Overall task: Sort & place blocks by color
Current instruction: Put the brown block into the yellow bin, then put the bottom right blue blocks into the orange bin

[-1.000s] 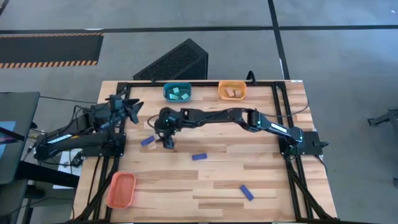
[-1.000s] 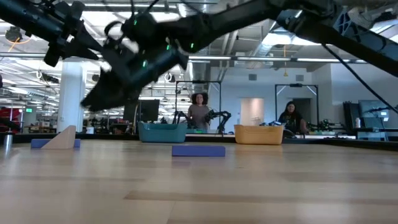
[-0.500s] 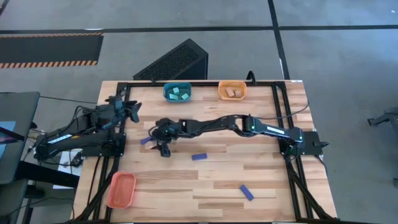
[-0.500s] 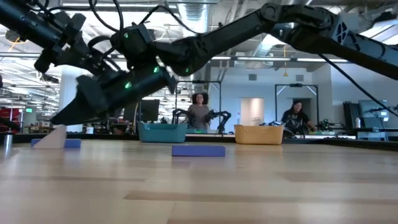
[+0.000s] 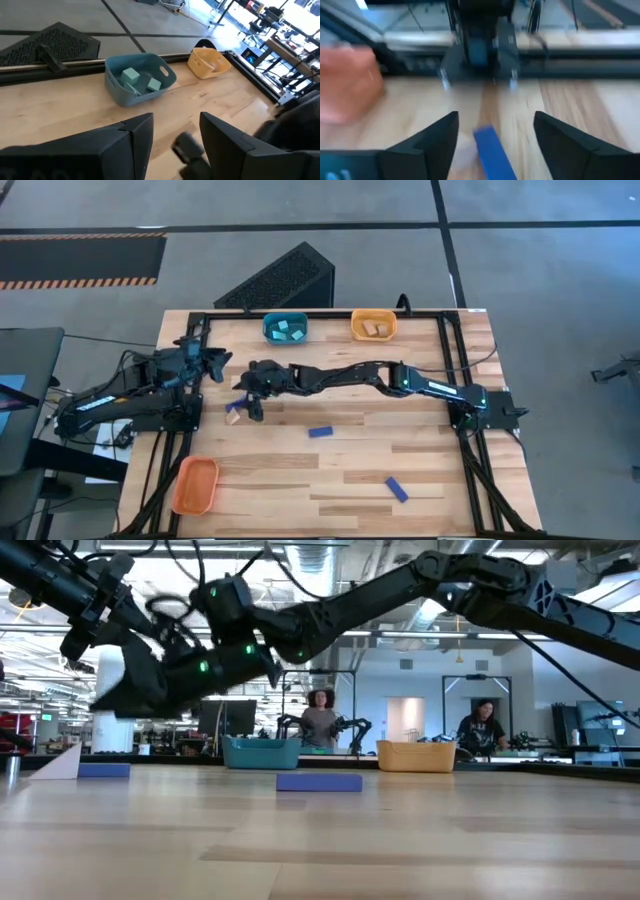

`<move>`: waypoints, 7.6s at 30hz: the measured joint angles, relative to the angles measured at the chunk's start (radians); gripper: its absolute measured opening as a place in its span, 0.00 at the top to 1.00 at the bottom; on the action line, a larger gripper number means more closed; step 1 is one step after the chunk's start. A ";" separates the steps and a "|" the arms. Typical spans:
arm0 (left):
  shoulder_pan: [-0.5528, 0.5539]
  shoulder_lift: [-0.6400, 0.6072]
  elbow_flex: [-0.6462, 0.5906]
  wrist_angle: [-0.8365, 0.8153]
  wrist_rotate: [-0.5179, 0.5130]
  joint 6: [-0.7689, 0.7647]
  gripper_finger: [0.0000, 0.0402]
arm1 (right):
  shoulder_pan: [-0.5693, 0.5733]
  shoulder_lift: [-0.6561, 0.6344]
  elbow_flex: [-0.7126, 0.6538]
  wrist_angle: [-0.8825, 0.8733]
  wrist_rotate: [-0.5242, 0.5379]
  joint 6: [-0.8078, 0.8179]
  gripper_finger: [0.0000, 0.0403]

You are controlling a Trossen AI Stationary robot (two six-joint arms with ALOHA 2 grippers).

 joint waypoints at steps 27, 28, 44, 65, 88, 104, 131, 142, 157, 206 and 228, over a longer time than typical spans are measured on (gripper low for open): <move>0.000 0.000 0.000 -0.060 0.046 -0.126 0.63 | 0.010 0.146 0.000 0.213 -0.178 -0.096 0.13; 0.000 0.000 0.000 -0.060 0.050 -0.126 0.63 | 0.011 0.146 0.000 0.219 -0.178 -0.118 0.14; 0.000 0.001 0.000 -0.072 0.081 -0.137 0.63 | 0.014 0.145 0.001 0.161 -0.224 -0.164 0.22; 0.000 0.005 0.012 -0.059 0.214 -0.099 0.63 | 0.102 0.094 0.001 0.008 -0.173 -0.163 0.35; 0.000 0.006 0.012 0.269 0.053 -0.060 0.63 | 0.050 -0.232 0.000 -0.585 -0.114 -0.064 0.71; -0.059 0.180 0.007 0.528 -0.036 -0.037 0.63 | -0.104 -0.572 -0.325 -1.034 -0.118 -0.296 0.71; -0.028 0.494 0.007 0.713 -0.191 -0.027 0.63 | -0.491 -1.143 -1.097 -0.509 0.242 0.056 0.71; 0.077 0.505 0.011 0.692 0.046 -0.007 0.63 | -0.708 -0.978 -1.097 -0.541 0.240 0.154 0.71; 0.160 0.402 0.012 0.604 0.197 0.013 0.59 | -0.704 -1.036 -1.096 -0.605 0.299 0.264 0.32; -0.150 0.536 0.129 0.958 0.104 0.230 0.59 | 0.150 -1.664 -1.426 -0.569 0.327 0.625 0.50; -0.453 0.807 0.535 0.403 -0.232 0.348 0.59 | 0.260 -1.598 -1.592 -0.581 0.350 0.788 0.55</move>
